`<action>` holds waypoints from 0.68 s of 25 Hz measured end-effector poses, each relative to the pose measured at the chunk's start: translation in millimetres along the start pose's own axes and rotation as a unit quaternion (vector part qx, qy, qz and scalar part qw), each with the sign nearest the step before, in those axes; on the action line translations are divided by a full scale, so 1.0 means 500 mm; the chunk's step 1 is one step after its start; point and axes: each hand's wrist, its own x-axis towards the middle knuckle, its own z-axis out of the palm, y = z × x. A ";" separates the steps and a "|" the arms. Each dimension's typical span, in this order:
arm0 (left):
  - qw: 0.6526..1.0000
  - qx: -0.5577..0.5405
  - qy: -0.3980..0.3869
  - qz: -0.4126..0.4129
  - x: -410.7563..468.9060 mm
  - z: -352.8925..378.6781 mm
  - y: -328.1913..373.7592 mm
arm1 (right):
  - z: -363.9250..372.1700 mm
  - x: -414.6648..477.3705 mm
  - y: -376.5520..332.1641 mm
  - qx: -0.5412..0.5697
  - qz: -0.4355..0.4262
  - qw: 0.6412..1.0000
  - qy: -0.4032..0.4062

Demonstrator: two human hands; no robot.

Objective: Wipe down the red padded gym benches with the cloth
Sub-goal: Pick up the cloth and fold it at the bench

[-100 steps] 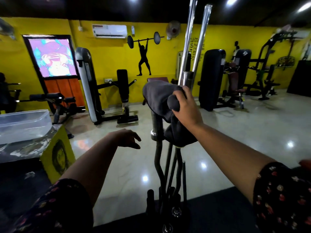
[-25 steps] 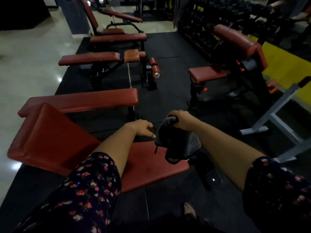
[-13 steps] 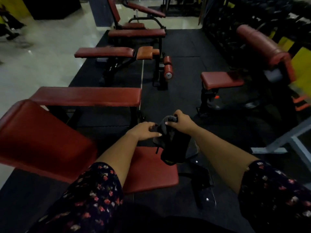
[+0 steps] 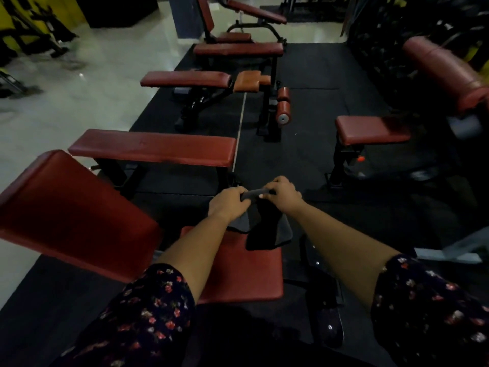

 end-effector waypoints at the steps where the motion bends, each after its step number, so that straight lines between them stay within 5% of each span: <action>1: 0.999 -0.053 0.002 -0.010 0.004 -0.002 -0.001 | -0.003 0.006 -0.005 0.034 -0.004 0.999 0.011; 7: 0.952 -0.304 0.018 -0.023 0.020 -0.015 0.014 | -0.010 0.010 -0.022 0.122 0.028 0.990 0.064; 15: 0.759 -0.624 0.018 -0.187 -0.005 -0.047 -0.020 | 0.016 0.006 0.018 -0.024 0.029 0.997 0.064; 17: 0.739 -0.639 0.024 -0.212 -0.006 -0.054 -0.046 | 0.012 0.008 0.030 -0.002 0.060 0.996 0.064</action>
